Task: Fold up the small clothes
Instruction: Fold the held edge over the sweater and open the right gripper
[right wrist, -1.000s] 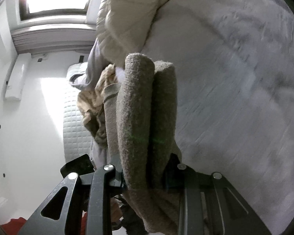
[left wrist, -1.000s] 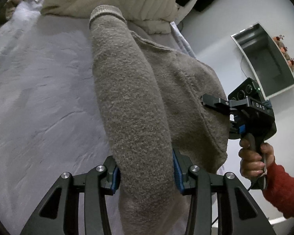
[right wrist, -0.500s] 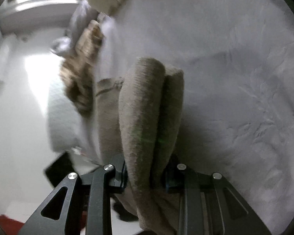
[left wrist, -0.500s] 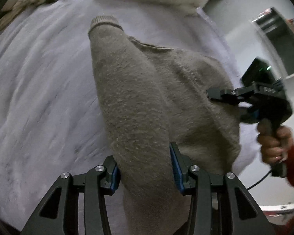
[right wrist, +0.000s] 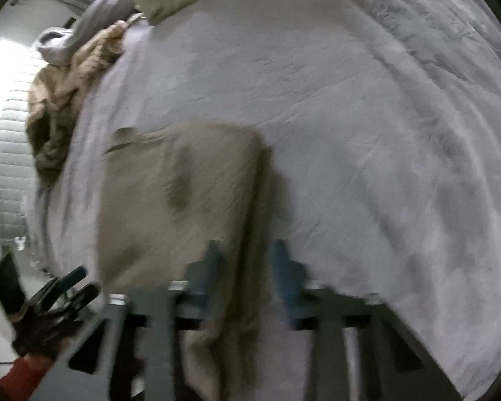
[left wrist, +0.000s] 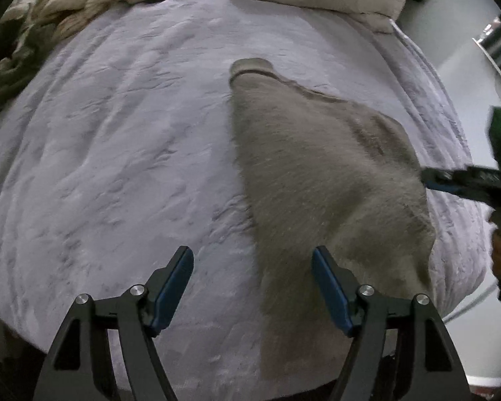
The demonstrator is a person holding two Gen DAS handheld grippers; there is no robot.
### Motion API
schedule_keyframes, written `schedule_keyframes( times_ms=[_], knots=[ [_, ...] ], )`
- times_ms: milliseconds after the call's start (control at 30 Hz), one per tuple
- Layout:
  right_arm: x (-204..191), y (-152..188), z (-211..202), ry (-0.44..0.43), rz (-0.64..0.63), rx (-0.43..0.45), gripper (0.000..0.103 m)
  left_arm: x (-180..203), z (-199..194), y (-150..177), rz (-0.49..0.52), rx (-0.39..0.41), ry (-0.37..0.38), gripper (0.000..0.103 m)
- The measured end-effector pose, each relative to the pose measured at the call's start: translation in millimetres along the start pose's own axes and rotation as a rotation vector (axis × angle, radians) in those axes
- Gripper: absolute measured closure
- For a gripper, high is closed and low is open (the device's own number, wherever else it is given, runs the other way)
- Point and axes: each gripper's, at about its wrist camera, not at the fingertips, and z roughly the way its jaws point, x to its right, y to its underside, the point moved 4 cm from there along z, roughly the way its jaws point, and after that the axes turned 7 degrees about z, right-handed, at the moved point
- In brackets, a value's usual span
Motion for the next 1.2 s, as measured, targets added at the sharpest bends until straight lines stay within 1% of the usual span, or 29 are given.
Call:
schedule_keyframes(
  times_ms=[67,133,233,333,367,433,467,500,567,633,700,833,867,900,933,1000,1033,1067,1100,1200],
  knots=[
    [-13,14,-9,-0.023,-0.019,0.009,0.081,6,-2,-4,-0.012,0.026,-0.021,0.007],
    [-28,25,-12,-0.03,-0.05,0.011,0.081,8,-4,-3,-0.016,0.045,-0.034,0.006],
    [-46,44,2,0.001,-0.101,0.001,0.081,14,-9,-1,-0.01,0.032,-0.043,0.006],
    [-36,60,20,0.081,-0.118,-0.01,0.082,22,-9,1,0.014,0.017,-0.076,0.006],
    [-33,63,26,0.107,-0.123,-0.01,0.085,25,-7,1,0.019,0.014,-0.083,0.006],
    [-16,71,40,0.148,-0.1,-0.049,0.085,30,-6,4,0.03,-0.005,-0.105,0.006],
    [-8,73,42,0.137,-0.082,-0.052,0.085,31,-5,6,0.036,-0.016,-0.126,0.006],
    [-1,75,38,0.107,-0.043,-0.047,0.084,31,-3,7,0.041,-0.029,-0.143,0.006],
    [2,77,25,0.064,-0.005,-0.026,0.084,32,-1,11,0.045,-0.051,-0.158,0.006],
    [4,78,10,0.087,0.008,-0.007,0.084,34,-1,14,0.04,-0.061,-0.164,0.006],
    [4,77,1,0.099,0.025,0.0,0.08,35,-4,15,0.039,-0.056,-0.164,0.006],
    [1,69,-10,0.107,0.082,0.005,0.079,41,-15,13,0.035,-0.032,-0.154,0.006],
    [-3,69,-13,0.106,0.093,0.007,0.074,43,-18,12,0.034,-0.028,-0.146,0.006],
    [-6,70,-14,0.108,0.096,0.011,0.065,44,-19,12,0.033,-0.026,-0.142,0.006],
    [-10,68,-16,0.113,0.095,0.016,0.06,45,-21,11,0.031,-0.024,-0.141,0.006],
    [-24,66,-19,0.125,0.082,0.025,0.045,46,-26,10,0.029,-0.026,-0.12,0.006],
    [-26,66,-23,0.133,0.073,0.027,0.04,47,-27,10,0.028,-0.029,-0.118,0.006],
    [-31,65,-25,0.143,0.065,0.031,0.03,48,-29,9,0.027,-0.034,-0.123,0.006],
    [-35,64,-26,0.15,0.062,0.034,0.023,48,-31,9,0.029,-0.038,-0.127,0.006],
    [-41,63,-33,0.161,0.065,0.042,0.023,50,-33,6,0.028,-0.05,-0.122,0.006]
  ],
)
